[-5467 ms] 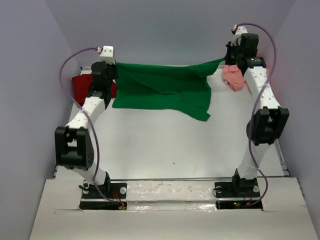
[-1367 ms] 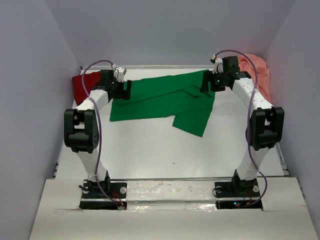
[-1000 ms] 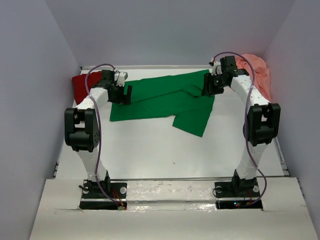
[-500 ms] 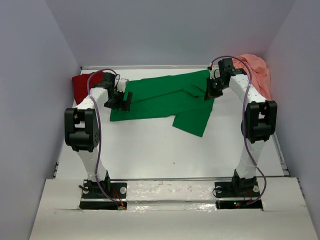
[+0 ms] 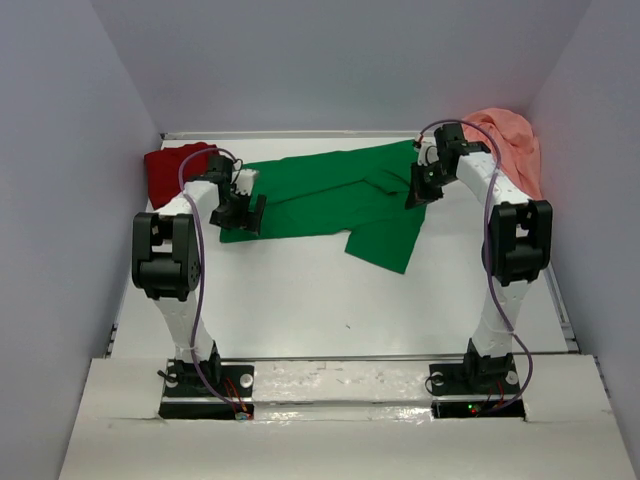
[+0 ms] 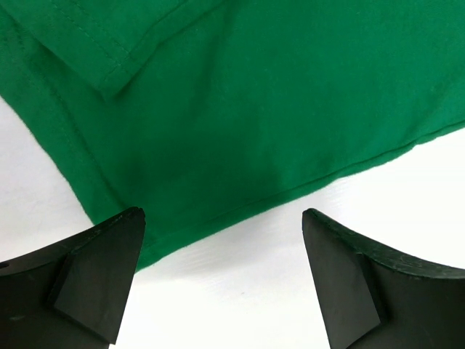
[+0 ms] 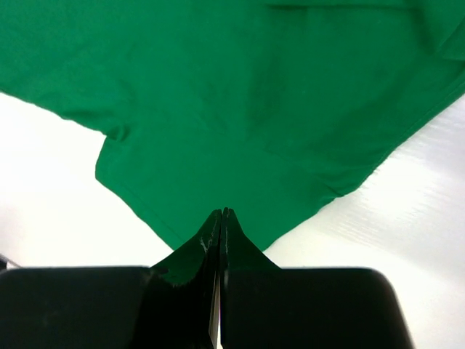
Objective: Fold and stack the t-shirts
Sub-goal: Fold the flattened tshirt in 1/3 of the way
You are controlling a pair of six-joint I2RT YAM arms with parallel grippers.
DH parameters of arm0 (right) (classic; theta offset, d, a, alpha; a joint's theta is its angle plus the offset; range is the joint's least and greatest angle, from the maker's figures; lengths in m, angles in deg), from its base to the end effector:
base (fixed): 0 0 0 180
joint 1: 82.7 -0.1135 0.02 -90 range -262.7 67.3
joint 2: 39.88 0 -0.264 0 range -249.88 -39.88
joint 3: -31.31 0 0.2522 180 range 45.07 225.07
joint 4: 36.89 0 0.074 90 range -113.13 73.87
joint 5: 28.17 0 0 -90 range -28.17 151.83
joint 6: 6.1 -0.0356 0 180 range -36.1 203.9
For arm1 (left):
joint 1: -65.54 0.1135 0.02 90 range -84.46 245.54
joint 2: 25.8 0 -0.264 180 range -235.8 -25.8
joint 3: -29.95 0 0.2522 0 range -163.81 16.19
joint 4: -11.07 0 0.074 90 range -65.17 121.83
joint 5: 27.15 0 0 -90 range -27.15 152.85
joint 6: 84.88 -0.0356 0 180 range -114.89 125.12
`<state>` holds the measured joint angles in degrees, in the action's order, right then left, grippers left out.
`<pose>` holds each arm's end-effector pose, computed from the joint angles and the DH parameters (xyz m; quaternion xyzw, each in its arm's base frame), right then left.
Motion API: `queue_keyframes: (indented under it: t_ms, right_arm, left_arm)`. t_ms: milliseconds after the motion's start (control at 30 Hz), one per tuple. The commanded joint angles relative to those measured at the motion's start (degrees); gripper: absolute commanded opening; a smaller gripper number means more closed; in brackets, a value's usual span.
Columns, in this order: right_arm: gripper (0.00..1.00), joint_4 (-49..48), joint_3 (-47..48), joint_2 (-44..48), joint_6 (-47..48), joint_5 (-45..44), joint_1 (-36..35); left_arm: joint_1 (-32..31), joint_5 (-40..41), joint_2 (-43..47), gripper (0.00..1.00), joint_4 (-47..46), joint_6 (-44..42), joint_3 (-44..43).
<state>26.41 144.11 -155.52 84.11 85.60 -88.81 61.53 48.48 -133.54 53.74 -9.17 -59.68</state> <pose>0.4253 0.0600 0.2415 -0.0953 0.9536 0.2116 0.1916 0.3915 -0.0363 0.1919 0.1838 0.9428 -0.0981 0.2601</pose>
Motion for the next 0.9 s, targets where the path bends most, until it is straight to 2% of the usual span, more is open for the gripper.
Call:
queue_keyframes:
  t_ms: [0,100,133,167,300,467,667,867]
  right_arm:
    - [0.00,1.17,-0.34,-1.69,0.67,4.09,-0.48]
    - [0.00,1.79,-0.25,-2.84,1.54,7.25,-0.48]
    - [0.03,1.79,-0.43,-2.76,1.81,8.04,-0.48]
    - [0.12,1.09,-0.95,-2.58,1.73,8.74,-0.48]
    - [0.29,-0.49,-1.83,-0.92,2.43,9.01,-0.48]
    - [0.31,-0.94,-2.19,-1.08,2.52,8.58,-0.48]
    - [0.31,-0.94,-1.66,-1.70,2.96,7.08,-0.48]
    - [0.31,-0.94,-0.87,-1.44,3.04,7.26,-0.48]
  left_arm:
    - [0.41,-1.01,-1.85,0.99,-0.25,0.83,-0.67]
    - [0.41,-0.84,-3.00,0.98,-1.30,1.27,-1.20]
    - [0.41,-0.66,-3.17,0.98,-1.74,1.36,-1.12]
    - [0.41,-0.48,-3.35,0.98,-2.36,1.62,-1.38]
    - [0.50,2.14,-2.13,0.98,-6.31,3.29,-0.86]
    - [0.50,3.03,1.13,0.99,-11.85,6.80,-2.16]
    - [0.41,0.84,0.16,0.99,-7.46,8.39,-8.15]
    - [0.32,3.03,0.09,0.99,-12.03,9.01,-7.44]
